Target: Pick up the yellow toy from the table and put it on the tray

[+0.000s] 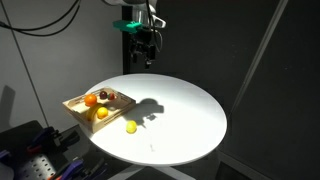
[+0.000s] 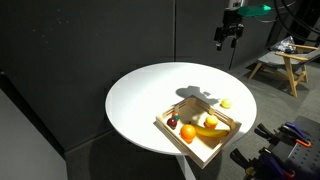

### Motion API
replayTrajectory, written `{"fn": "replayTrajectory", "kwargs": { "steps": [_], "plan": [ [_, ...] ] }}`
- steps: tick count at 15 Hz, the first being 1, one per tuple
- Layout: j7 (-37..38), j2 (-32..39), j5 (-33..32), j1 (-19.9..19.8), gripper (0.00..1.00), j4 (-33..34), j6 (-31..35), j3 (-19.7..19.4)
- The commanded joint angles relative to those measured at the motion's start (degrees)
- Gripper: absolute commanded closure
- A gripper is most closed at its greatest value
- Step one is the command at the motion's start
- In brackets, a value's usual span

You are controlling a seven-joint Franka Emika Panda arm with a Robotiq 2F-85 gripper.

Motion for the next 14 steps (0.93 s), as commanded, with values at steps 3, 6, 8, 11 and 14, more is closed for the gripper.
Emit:
{"fn": "replayTrajectory", "kwargs": {
  "steps": [3,6,8,11,14],
  "plan": [
    [-2.02,2.67,2.06,-0.17,0.00,-0.91,4.01,0.15],
    [-2.11,3.89,1.74,-0.13,0.00,-1.48,5.58,0.27],
    [-2.30,4.29,1.42,-0.08,0.00,-1.83,6.23,0.36],
    [-0.87,4.82,0.85,0.03,0.00,-1.45,5.46,0.34],
    [-0.99,4.83,0.85,0.05,0.00,-1.50,5.50,0.38]
  ]
}}
